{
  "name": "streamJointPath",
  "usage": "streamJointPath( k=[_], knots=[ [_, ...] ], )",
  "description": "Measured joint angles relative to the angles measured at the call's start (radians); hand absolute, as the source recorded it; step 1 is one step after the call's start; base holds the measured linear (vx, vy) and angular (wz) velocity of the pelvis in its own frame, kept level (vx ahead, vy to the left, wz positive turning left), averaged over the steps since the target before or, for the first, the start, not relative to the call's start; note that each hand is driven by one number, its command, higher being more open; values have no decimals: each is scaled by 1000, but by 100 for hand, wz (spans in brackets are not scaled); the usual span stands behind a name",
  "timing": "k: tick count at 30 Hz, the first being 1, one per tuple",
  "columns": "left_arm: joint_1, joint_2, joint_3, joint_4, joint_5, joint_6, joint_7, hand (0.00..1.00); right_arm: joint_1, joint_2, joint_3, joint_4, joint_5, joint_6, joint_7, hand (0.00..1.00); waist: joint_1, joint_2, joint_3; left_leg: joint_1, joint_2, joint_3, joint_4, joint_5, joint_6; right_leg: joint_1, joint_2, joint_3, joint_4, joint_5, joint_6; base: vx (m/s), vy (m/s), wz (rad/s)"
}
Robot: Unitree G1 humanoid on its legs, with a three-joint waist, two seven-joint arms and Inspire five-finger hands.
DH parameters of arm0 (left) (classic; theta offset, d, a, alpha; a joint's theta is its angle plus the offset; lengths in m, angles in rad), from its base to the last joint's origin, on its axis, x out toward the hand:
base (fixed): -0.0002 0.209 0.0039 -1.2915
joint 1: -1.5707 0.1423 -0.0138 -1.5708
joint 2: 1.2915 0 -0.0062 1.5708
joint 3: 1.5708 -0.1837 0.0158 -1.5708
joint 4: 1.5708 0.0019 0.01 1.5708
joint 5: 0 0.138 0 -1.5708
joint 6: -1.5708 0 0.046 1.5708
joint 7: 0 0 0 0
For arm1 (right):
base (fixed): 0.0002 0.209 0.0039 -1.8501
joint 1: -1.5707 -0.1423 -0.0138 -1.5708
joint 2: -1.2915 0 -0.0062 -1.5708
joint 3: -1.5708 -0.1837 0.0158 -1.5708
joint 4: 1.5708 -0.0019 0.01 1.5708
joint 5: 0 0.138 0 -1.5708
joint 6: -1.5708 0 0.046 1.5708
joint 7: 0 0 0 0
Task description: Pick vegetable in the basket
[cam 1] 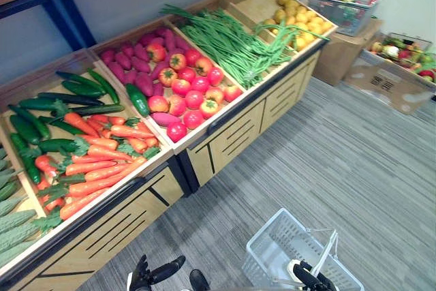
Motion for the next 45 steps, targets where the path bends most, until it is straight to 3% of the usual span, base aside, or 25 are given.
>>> streamJointPath(
  k=[2, 3, 4, 5, 6, 7, 8, 13, 17, 20, 22, 23, 24, 25, 26, 28, 30, 32, 33, 34, 35, 36, 37, 41, 45],
  knots=[
    [0, 2, -11, -3, 0, 0, -3, 100, -7, 1, 1, -1, -2, 0, 0, 0, 5, 0, 0, 9, 18, -15, 0, 4, -6, -3, -2, 17, 58, 0, -2, 58, -64, 31],
    [1, -2, -23, -3, 0, 0, -3, 100, -8, 0, 0, -8, -7, -1, 1, 0, 5, 15, 1, 15, 51, -27, 1, 6, -9, -40, -7, 42, 162, -17, -56, 41, -100, 11],
    [-2, -2, -27, 1, 2, 1, -5, 100, -14, 4, 3, -32, -9, -8, 4, 0, 1, 38, 13, 19, 93, -31, 0, 15, -22, -49, 44, 74, 66, -75, -23, 15, -118, 0],
    [-2, 2, -27, 1, 3, 0, -5, 100, -18, 10, 4, -40, -9, -9, 8, 0, 2, 29, 15, 20, 100, -27, 0, 22, -33, -43, 75, 86, -51, -55, -30, -64, -136, -10],
    [-5, 17, -18, -6, 3, -2, -6, 100, -22, 26, 2, -55, -8, -10, 9, 0, 4, -20, 21, 33, 79, -20, 0, 18, -59, -43, 76, 92, -157, 100, -23, -83, -121, 0],
    [-17, 19, -10, 14, 12, 1, -9, 100, -26, 19, -4, -46, -8, -12, 5, 0, 0, -4, 21, 42, 100, -17, 0, -1, -87, -22, 91, 94, -160, 95, 0, -40, -159, -11],
    [-14, 5, -8, 15, 23, 1, -15, 100, -24, 8, -2, -41, -7, -9, 0, 0, 1, 9, 18, 53, 113, -8, -1, 5, -96, -22, 101, 97, -154, 89, -10, 17, -130, -11],
    [-9, -31, -6, 25, 38, 2, -16, 100, -20, -34, -31, -28, -6, -1, -8, 0, -4, 56, 18, 81, 114, 8, -1, 4, -100, -10, 94, 110, -137, 75, -19, 32, -62, -14],
    [-9, -23, -6, 23, 38, 0, -17, 100, 10, -13, -46, -29, -4, 21, -14, 0, -6, 42, 30, 126, 103, -24, 0, -24, -101, -5, 16, 71, 64, -8, -13, 56, 48, 34],
    [-9, -12, -10, 19, 37, -1, -17, 100, 16, -19, -76, -39, 0, 4, -20, 0, -7, 24, 40, 151, 87, -82, 24, -67, -88, -33, -101, 66, 336, -30, -14, 85, 124, 57],
    [-10, 0, -17, 3, 35, -3, -11, 100, 15, -24, -82, -52, 1, -5, -22, 0, -4, 9, 50, 163, 79, -108, 51, -95, -82, -92, -169, 163, 523, -1, -54, 58, 96, 47],
    [-10, 12, -18, 7, 36, -2, -5, 100, 14, -25, -83, -66, 1, -14, -21, 0, -2, 13, 57, 168, 93, -120, 64, -99, -81, -128, -168, 227, 566, -33, -15, 20, -32, 32],
    [-9, 20, -5, 16, 34, -2, 7, 100, 14, -17, -78, -73, 0, -14, -12, 0, 0, 12, 58, 171, 115, -129, 77, -100, -83, -128, -131, 236, 489, -102, 40, 24, -75, 28],
    [-8, 23, -1, 18, 30, -2, 10, 100, 15, -7, -78, -74, 0, -15, -11, 0, 4, 10, 58, 171, 122, -132, 84, -102, -86, -128, -113, 234, 434, -99, 37, 34, -152, 26],
    [-9, 32, 4, 12, 27, -4, 10, 100, 18, 11, -79, -77, 0, -18, -10, 0, 6, -19, 59, 171, 106, -139, 95, -119, -106, -129, -101, 222, 341, -4, 2, 43, -137, 31],
    [-19, 8, 4, 20, 20, -2, 6, 100, 16, 4, -80, -66, 2, -14, -9, 0, 5, -7, 64, 170, 112, -166, 102, -150, -119, -127, -117, 245, 403, -23, -5, 40, -87, 39],
    [-17, -6, 1, 14, 20, -5, -9, 100, 13, -15, -108, -80, 4, -22, -18, 0, 3, 2, 66, 177, 90, -198, 110, -163, -114, -173, -141, 368, 525, -19, -13, 50, -55, 55],
    [-16, -17, 3, 17, 21, -4, -3, 100, 25, -14, -121, -77, 20, -19, -12, 0, -6, 10, 66, 203, 101, -270, 111, -167, -111, -223, -120, 531, 664, 48, -111, 105, -110, 91],
    [-15, -20, 22, 17, 20, -6, 1, 100, 30, 3, -117, -94, 42, -20, -12, 0, -2, 30, 63, 200, 136, -294, 119, -169, -114, -251, -49, 624, 627, -104, -34, 91, -190, 77],
    [-17, -20, 41, 27, 21, -7, 10, 100, 32, 19, -96, -99, 41, -21, 0, 0, -2, 29, 63, 187, 160, -314, 131, -172, -120, -260, 6, 660, 531, -162, -17, 73, -220, 67],
    [-20, -18, 53, 34, 21, -8, 11, 100, 34, 32, -81, -102, 41, -21, 5, 0, -2, 23, 61, 177, 169, -325, 137, -174, -124, -259, 40, 683, 439, -165, -20, 49, -258, 63],
    [-19, -11, 86, 30, 18, -9, 9, 100, 43, 67, -68, -105, 41, -21, 10, 0, 2, -24, 49, 152, 152, -334, 142, -178, -140, -240, 78, 749, 219, -85, -22, 41, -222, 65],
    [-34, -15, 107, 49, 24, -8, 9, 100, 35, 57, -59, -85, 42, -15, 21, 0, -2, -22, 53, 158, 165, -352, 139, -186, -162, -223, 90, 745, 212, -83, 17, 84, -256, 63],
    [-30, -66, 134, 53, 40, -4, 4, 100, 49, 31, -66, -76, 41, -16, 5, 0, 24, 23, 22, 163, 219, -351, 120, -177, -168, -167, 142, 692, 155, -79, 2, 134, -141, 33],
    [-29, -70, 162, 54, 38, -4, 7, 100, 58, 28, -38, -78, 41, -8, 4, 0, 35, 17, 2, 175, 212, -346, 100, -175, -170, -139, 138, 689, 123, -78, 2, 121, 17, 14]
  ],
)
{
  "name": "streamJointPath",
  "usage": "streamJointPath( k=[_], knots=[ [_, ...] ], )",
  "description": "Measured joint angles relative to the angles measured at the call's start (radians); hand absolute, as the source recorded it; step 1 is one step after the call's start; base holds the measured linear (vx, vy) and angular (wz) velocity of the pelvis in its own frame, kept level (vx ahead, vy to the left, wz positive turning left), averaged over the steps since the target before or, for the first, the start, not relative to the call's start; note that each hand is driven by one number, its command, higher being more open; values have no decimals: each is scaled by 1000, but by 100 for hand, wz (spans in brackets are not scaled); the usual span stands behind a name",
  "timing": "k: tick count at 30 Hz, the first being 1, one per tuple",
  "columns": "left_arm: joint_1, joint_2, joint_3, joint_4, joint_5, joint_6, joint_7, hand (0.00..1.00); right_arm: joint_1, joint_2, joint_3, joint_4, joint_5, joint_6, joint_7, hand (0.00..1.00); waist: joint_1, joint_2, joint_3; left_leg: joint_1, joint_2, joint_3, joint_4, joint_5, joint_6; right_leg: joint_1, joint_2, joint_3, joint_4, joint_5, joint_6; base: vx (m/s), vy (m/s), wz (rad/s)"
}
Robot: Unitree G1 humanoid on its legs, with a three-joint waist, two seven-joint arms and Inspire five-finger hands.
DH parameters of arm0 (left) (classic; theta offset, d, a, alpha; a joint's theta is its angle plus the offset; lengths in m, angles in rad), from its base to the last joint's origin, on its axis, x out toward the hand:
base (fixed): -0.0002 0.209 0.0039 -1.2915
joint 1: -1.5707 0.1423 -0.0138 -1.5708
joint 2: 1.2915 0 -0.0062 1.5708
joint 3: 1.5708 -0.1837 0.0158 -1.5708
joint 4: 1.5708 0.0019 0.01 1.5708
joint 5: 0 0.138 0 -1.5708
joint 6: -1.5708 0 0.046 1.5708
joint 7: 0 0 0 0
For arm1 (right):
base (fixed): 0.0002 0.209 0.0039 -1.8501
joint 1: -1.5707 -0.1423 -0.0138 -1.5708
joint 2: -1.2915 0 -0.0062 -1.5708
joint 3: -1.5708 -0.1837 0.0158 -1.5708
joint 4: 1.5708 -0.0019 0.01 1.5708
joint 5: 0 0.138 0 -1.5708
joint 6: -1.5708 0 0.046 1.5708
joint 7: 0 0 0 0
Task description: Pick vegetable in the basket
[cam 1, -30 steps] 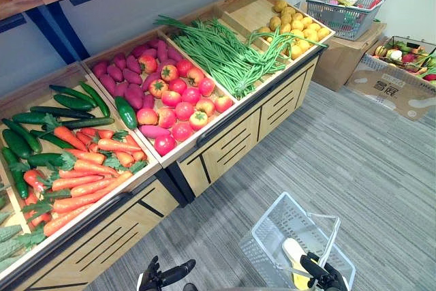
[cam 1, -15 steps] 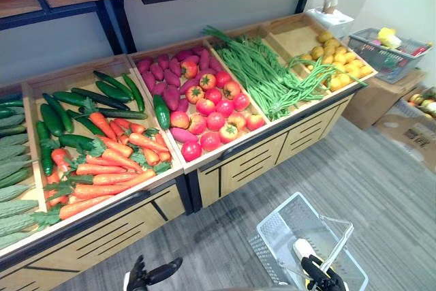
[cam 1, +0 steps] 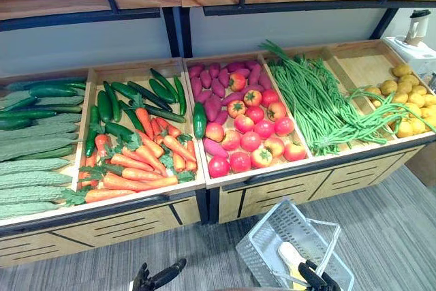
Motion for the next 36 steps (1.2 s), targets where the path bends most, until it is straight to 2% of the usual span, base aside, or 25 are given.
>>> streamJointPath(
  k=[3, 7, 15, 20, 23, 24, 25, 26, 27, 28, 30, 32, 34, 36],
  knots=[
    [2, 8, 16, 0, -1, 1, 7, 100, 15, 8, 0, 1, 0, 2, -4, 0, 11, -23, -16, -5, -12, 1, -8, 1, -1, 4, -9, 1, -22, 4, 5, 84, 75, 6],
    [13, 15, 19, 2, -1, 2, 9, 100, 41, 14, 1, 6, 0, 3, -4, 0, 12, -35, -43, -3, -24, 1, -8, 1, -1, 26, -22, 0, -41, 6, 7, 68, 62, 14],
    [19, 8, 31, 20, -35, 2, 20, 100, 53, 6, 1, 26, 0, 3, -3, 0, 12, -21, -80, -36, -25, -3, 35, 3, 2, 46, -24, -10, -71, 53, 6, 40, 36, 11],
    [31, -21, 125, 17, -141, -9, 77, 100, 69, 1, 2, 51, 0, 4, -3, 0, 18, -23, -109, -43, -27, -19, 67, 6, 4, 81, -31, -36, -55, 66, -1, 36, 24, 31],
    [53, -41, 204, 16, -188, -15, 95, 100, 76, 1, -2, 55, 2, 7, -9, 0, 19, -27, -113, -41, -29, -27, 91, 22, 7, 82, -42, -38, 22, 69, -6, 53, 9, 32],
    [56, -55, 243, 11, -208, -18, 106, 100, 78, -3, -6, 56, 7, 7, -17, 0, 18, -11, -107, -41, -13, -29, 104, 31, 13, 36, -43, -33, 126, 71, -13, 57, -4, 24],
    [51, -61, 259, 12, -221, -18, 112, 100, 76, -8, -10, 49, 19, 6, -19, 0, 18, 1, -101, -39, 8, -31, 117, 31, 13, -7, -34, -24, 187, 61, -8, 14, -19, 13],
    [59, -61, 323, 11, -236, -24, 123, 100, 81, -9, -6, 46, 36, 4, -18, 0, 15, 12, -108, -43, 31, -30, 118, 32, 11, 33, 19, -4, -44, -19, 10, -71, -54, 3],
    [50, -44, 396, -4, -249, -30, 130, 100, 80, 11, 1, 46, 34, -1, -16, 0, 16, -41, -86, -46, -1, -33, 121, 29, 7, 41, 5, 7, -195, 129, -1, -84, -93, 10],
    [43, -45, 426, 0, -254, -29, 132, 100, 86, 12, -2, 55, 32, -2, -16, 0, 17, -37, -89, -46, 2, -46, 111, 19, -1, 47, 0, -9, -194, 98, -1, -22, -139, 26],
    [43, -59, 467, 36, -282, -22, 137, 100, 90, -25, -3, 86, 31, 5, -14, 0, 18, 8, -97, -34, 14, -52, 57, 26, 10, 51, 19, -39, -195, 96, -6, 79, -71, 38],
    [51, -60, 499, 48, -298, -19, 152, 100, 79, -44, -4, 91, 32, 6, -16, 0, 21, 33, -96, -32, 7, -52, 39, 30, 11, 51, 17, -43, -195, 96, -5, 31, 16, 16],
    [62, -57, 557, 38, -308, -23, 164, 100, 78, -56, -3, 94, 33, 7, -15, 0, 23, 42, -98, -31, -3, -54, 26, 30, 11, 50, 8, -48, -195, 96, -5, -5, 58, 13],
    [56, -42, 638, 34, -322, -33, 189, 100, 73, -58, 1, 104, 29, 3, -14, 0, 26, 37, -98, -30, -16, -57, 7, 30, 11, 45, -3, -50, -195, 97, -4, -26, 96, 12]
  ],
)
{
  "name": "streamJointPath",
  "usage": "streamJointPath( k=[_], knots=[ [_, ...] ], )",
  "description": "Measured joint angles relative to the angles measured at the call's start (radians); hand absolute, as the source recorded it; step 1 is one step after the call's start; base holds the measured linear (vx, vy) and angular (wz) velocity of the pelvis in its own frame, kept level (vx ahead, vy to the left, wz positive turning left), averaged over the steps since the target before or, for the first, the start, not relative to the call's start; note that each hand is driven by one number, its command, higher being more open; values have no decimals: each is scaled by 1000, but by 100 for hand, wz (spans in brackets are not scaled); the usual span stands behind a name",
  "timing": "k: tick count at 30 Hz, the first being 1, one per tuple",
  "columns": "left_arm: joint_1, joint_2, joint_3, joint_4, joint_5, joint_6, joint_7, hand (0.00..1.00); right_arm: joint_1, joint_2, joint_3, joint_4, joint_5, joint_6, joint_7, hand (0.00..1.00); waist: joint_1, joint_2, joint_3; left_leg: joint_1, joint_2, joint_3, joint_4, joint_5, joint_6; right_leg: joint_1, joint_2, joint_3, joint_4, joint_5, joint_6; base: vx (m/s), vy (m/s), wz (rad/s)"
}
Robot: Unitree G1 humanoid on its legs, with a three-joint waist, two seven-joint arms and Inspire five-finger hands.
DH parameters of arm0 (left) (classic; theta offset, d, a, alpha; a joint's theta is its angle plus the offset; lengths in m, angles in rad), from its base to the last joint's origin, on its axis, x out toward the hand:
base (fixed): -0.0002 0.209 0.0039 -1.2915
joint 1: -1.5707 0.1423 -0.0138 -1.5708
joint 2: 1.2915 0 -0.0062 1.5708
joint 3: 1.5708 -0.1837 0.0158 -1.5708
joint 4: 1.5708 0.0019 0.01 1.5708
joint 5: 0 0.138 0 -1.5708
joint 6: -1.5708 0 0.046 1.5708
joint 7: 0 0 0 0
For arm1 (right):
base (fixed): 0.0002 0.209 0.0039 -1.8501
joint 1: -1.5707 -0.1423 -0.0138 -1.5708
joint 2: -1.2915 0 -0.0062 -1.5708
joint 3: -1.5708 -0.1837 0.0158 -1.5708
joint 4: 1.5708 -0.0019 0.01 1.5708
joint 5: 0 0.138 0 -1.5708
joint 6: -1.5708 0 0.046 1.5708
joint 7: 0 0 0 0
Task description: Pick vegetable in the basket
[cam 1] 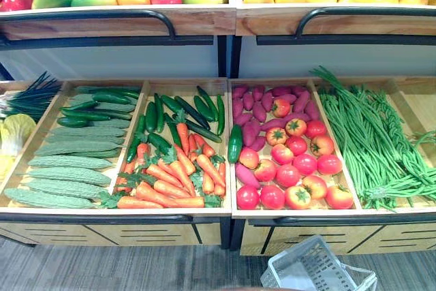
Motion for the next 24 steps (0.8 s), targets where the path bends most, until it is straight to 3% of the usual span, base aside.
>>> streamJointPath(
  k=[7, 9, 13, 17, 20, 24],
  knots=[
    [-63, 2, 264, -133, -155, -34, 161, 100, -34, 8, -2, 55, -12, -2, 2, 0, 18, -26, -6, -10, -29, -2, -40, -9, 11, -26, -26, 5, -5, 18, 22, -67, 92, 5],
    [-73, 4, 323, -289, -169, -44, 235, 100, -32, 7, -1, 52, -34, -3, 2, 0, 25, -26, -6, -12, -28, -2, -34, -39, 7, -33, -24, 14, -5, 21, 26, -89, 64, -5],
    [-75, 14, 336, -676, -111, -80, 354, 100, -21, 5, 31, 32, -39, 2, -6, 0, 43, -29, -8, -44, -27, 0, 39, -89, -6, -42, -26, 35, 1, 20, 27, -41, 43, -12],
    [-75, 89, 217, -1103, 119, -99, 434, 100, -3, 6, 45, -7, -50, 13, -11, 0, 43, -27, -10, -47, -27, 4, 51, -94, -8, -44, -26, 45, 1, 23, 33, 37, 11, -5],
    [-79, 127, 73, -1319, 264, -107, 425, 100, 6, 5, 45, -29, -72, 26, -11, 0, 42, -24, -16, -43, -27, 7, 51, -94, -8, -44, -25, 55, -2, 25, 31, 47, 11, -9],
    [-106, 133, -107, -1483, 420, -134, 377, 100, 8, 3, 45, -54, -105, 28, -8, 0, 19, -19, -20, -30, -27, 15, 48, -94, -8, -45, -23, 79, -6, 28, 30, 24, 13, -19]
  ],
)
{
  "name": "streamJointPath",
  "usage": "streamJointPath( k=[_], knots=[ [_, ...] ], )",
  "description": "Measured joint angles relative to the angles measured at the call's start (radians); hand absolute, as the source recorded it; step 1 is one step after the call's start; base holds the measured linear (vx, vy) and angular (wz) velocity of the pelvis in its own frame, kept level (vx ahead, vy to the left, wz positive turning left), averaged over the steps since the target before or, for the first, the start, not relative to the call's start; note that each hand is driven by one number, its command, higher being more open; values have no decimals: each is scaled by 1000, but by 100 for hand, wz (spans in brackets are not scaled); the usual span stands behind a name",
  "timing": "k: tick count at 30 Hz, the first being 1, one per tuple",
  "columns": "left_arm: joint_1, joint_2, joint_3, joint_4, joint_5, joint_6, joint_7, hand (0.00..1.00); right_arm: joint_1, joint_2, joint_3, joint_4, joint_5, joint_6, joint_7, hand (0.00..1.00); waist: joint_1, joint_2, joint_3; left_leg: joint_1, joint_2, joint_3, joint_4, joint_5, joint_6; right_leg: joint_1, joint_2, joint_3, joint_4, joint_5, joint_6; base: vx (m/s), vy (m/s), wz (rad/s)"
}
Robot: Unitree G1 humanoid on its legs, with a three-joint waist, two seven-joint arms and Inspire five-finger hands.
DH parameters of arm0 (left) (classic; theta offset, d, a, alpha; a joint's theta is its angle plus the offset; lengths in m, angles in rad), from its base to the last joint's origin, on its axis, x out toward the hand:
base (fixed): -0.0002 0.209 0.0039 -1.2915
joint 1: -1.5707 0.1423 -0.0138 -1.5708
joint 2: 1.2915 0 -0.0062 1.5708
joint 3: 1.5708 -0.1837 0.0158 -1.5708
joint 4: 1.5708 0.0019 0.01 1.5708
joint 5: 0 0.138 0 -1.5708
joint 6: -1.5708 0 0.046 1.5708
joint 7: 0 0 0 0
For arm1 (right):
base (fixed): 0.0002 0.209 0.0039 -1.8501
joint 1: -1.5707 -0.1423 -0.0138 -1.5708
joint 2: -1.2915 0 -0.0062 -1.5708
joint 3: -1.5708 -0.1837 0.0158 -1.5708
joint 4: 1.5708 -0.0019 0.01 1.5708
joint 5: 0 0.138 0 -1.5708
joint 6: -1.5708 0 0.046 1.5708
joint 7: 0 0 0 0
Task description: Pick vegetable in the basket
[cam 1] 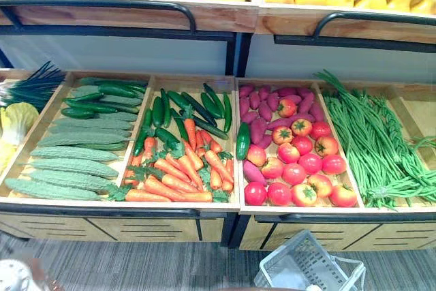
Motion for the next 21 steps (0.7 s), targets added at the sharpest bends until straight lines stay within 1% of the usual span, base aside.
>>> streamJointPath(
  k=[2, 5, 7, 9, 10, 12, 13, 14, 15, 17, 19, 21],
  knots=[
    [-1, 14, -27, -15, 25, -12, -16, 100, 1, -3, 0, -3, -6, 0, 3, 0, -5, 3, -3, 8, 0, 14, 1, 0, 1, -1, 2, 15, -1, 0, -1, 30, 14, -20],
    [-1, 76, -53, -10, 19, -16, -50, 100, 1, -5, 0, 0, -18, 1, 4, 0, -4, 7, -4, 7, 1, 18, 18, 1, 1, -2, 5, 30, -2, 0, -1, 25, 5, -14],
    [-1, 113, -81, 7, 2, -30, -86, 100, 2, -6, 0, 1, -22, 3, 6, 0, -4, 10, -9, 7, 2, 21, 24, 1, 1, -5, 7, 45, -2, 0, -1, 6, 5, -13],
    [-4, 175, -134, 56, -53, -40, -161, 100, 1, -11, -3, 1, -35, 3, 13, 0, -3, 16, -17, 7, 2, 38, 27, 1, 1, -15, 9, 61, 0, 1, -2, -21, 17, -18],
    [-6, 192, -148, 71, -68, -40, -184, 100, 1, -13, -5, 2, -43, 3, 16, 0, -3, 18, -19, 7, 3, 43, 27, 1, 2, -19, 10, 68, 1, 3, -3, -35, 17, -23],
    [-33, 272, -224, 150, -100, -37, -255, 100, -3, -18, -5, 2, -44, 3, 26, 0, -5, 22, -28, 7, 8, 57, 28, 2, 2, -35, 19, 90, 2, 11, -9, -54, 16, -28],
    [-39, 297, -243, 181, -100, -37, -271, 100, -6, -20, -5, 2, -47, 4, 28, 0, -4, 22, -29, 7, 10, 67, 28, 2, 2, -40, 22, 100, 2, 14, -11, -68, 15, -33],
    [-47, 353, -268, 252, -88, -28, -305, 100, -15, -21, -4, 2, -64, 5, 32, 0, -4, 25, -30, 9, 11, 77, 29, 3, 4, -47, 25, 112, 2, 20, -12, -62, 10, -41],
    [-50, 398, -269, 316, -87, -10, -352, 100, -23, -24, -4, 1, -84, 5, 39, 0, -9, 25, -31, 15, 13, 91, 29, 5, 6, -54, 29, 131, 2, 28, -13, -61, 12, -44],
    [-49, 426, -269, 370, -104, 9, -414, 100, -25, -24, -5, 0, -86, 0, 42, 0, -15, 30, -28, 26, 13, 104, 29, 5, 6, -55, 33, 154, -1, 35, -14, -50, 15, -35],
    [-45, 425, -269, 385, -131, 9, -454, 100, -22, -21, -9, 0, -86, -1, 42, 0, -21, 27, -28, 26, 13, 103, 29, 5, 6, -57, 34, 156, -1, 37, -14, -45, 11, -10],
    [-21, 423, -267, 397, -151, 9, -475, 100, -22, -20, -11, 0, -83, 0, 42, 0, -21, 27, -27, 24, 13, 103, 27, 5, 6, -62, 34, 156, -1, 41, -14, -48, 12, -1]
  ],
)
